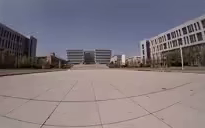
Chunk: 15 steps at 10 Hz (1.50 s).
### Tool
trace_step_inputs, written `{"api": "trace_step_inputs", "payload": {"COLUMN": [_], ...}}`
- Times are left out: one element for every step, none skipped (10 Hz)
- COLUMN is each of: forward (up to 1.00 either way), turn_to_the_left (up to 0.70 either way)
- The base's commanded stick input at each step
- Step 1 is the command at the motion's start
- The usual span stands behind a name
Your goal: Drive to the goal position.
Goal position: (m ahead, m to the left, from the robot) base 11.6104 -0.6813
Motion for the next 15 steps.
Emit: {"api": "trace_step_inputs", "payload": {"forward": [0.04,0.04,0.04,0.04,0.04,0.04,0.04,0.04,0.04,0.04,0.04,0.04,0.04,0.04,0.04], "turn_to_the_left": [0.0,0.0,0.0,0.0,0.0,0.0,0.0,0.0,0.0,0.0,0.0,0.0,0.0,0.0,0.0]}}
